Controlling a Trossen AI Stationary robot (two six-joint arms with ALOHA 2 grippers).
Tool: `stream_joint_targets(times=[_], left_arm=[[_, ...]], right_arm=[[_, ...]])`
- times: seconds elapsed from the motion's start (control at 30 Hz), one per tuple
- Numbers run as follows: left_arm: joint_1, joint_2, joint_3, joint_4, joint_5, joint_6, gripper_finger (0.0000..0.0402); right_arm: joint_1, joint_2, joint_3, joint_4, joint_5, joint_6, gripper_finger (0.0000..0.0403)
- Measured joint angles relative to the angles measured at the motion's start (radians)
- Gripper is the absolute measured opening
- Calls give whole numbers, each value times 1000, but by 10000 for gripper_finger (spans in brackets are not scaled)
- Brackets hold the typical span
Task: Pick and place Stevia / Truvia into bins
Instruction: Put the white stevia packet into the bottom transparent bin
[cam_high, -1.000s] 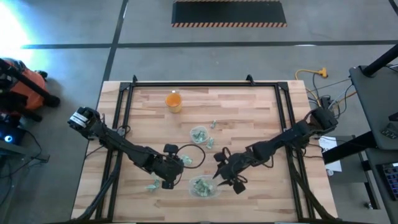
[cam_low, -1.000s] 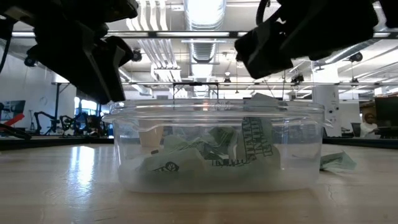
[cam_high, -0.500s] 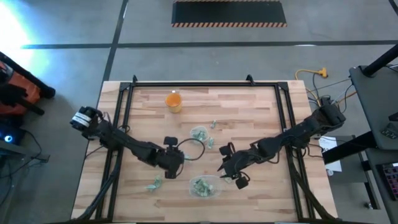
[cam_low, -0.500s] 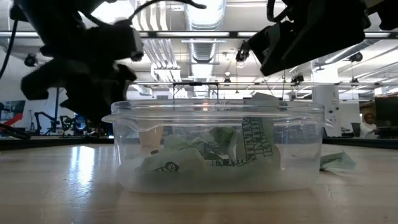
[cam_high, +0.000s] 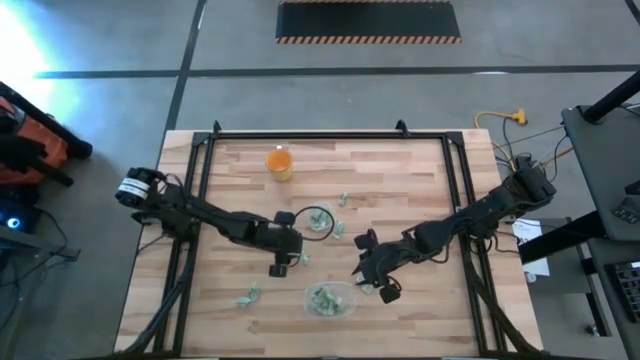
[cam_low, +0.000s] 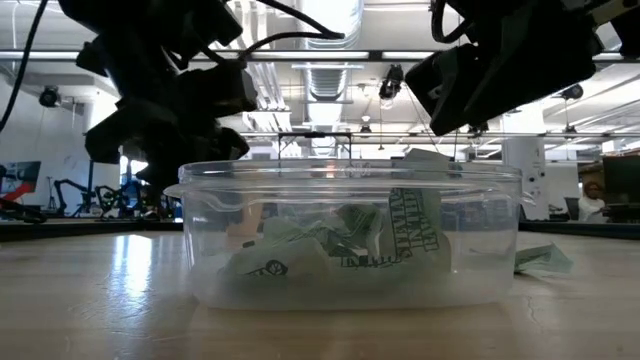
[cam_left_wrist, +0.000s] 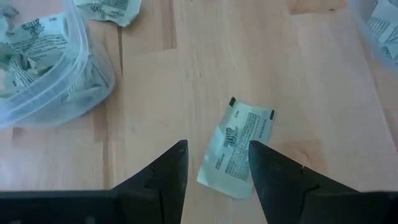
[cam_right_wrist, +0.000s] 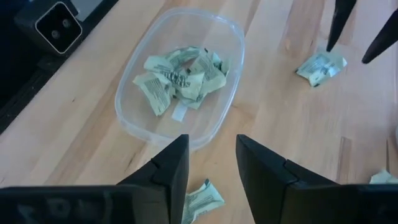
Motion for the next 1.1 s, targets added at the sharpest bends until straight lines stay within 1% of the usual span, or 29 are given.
stream_joint_targets(times=[0.23,0.37,0.53,0.6,0.67,0.9,0.93,1.1], left_arm=[[11,52,3,27,37,22,152],[11,99,12,36,44,23,152],[11,115,13,36,44,15,149],[10,115,12,35,44,15,136],[10,112,11,35,45,15,115],[8,104,9,29,30,16,13],[8,99,9,24,24,16,7],[8,58,4,6,-16,17,5]], right_arm=[[0,1,-12,1,0,2,117],[0,1,-19,1,0,2,111],[0,1,-23,1,0,2,102],[0,1,-23,1,0,2,99],[0,1,-23,1,0,2,95],[0,1,-26,1,0,2,81],[0,1,-26,1,0,2,79],[0,1,-27,-25,1,2,71]])
